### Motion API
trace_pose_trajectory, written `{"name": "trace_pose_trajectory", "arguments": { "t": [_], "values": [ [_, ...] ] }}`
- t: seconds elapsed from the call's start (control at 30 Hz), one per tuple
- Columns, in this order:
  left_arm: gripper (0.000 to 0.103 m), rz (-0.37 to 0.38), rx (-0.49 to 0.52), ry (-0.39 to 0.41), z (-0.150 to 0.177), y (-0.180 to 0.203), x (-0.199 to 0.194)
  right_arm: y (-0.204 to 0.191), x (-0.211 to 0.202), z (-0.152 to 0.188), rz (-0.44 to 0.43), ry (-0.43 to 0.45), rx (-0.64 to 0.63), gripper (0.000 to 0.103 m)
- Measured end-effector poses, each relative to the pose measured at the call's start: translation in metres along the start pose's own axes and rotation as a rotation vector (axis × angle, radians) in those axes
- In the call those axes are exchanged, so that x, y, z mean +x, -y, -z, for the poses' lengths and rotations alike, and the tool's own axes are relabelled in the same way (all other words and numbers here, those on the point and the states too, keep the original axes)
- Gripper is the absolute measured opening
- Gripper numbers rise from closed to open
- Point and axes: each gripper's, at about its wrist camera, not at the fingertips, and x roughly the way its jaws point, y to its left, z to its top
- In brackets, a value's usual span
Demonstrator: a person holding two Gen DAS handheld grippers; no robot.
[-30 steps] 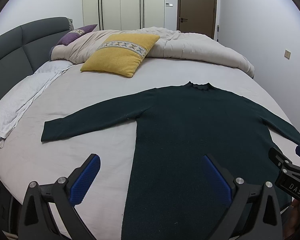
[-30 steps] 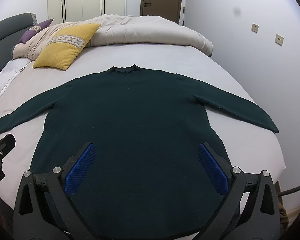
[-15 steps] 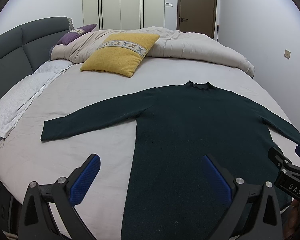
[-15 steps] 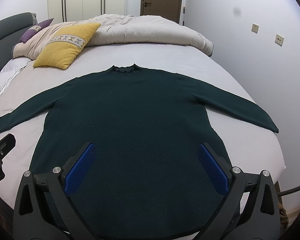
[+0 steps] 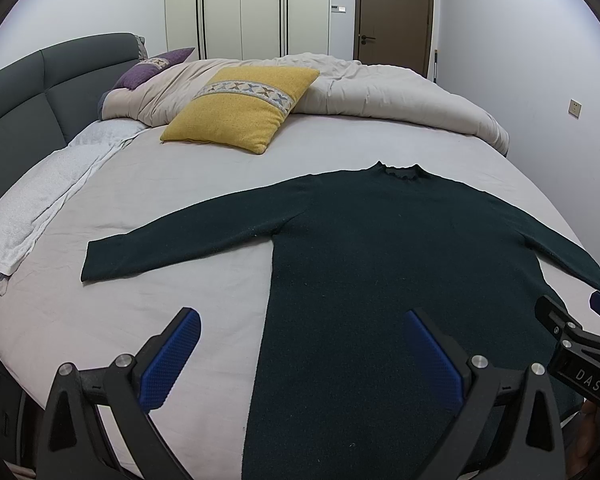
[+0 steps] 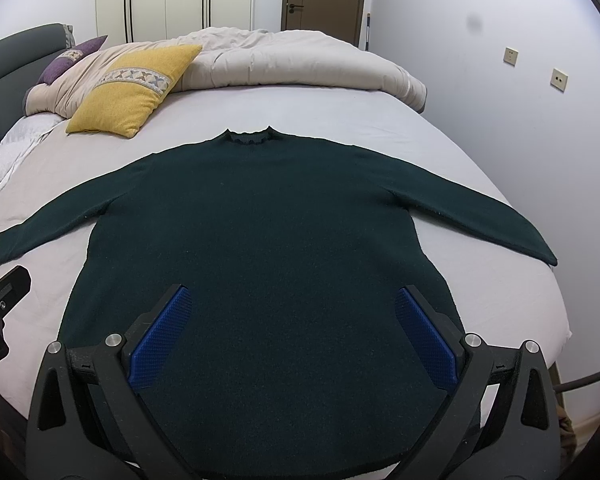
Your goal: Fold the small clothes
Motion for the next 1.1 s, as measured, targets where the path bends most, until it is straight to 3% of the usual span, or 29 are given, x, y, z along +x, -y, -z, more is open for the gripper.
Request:
{"name": "trace_pose_trajectory", "arguments": {
  "t": [1.1],
  "values": [
    [0.103,0.004,-0.001,-0.002,0.0027,0.0008,0.0014,-0.0020,0.0027,0.0068,0.002,-0.003,-0.004,0.103]
  ]
}}
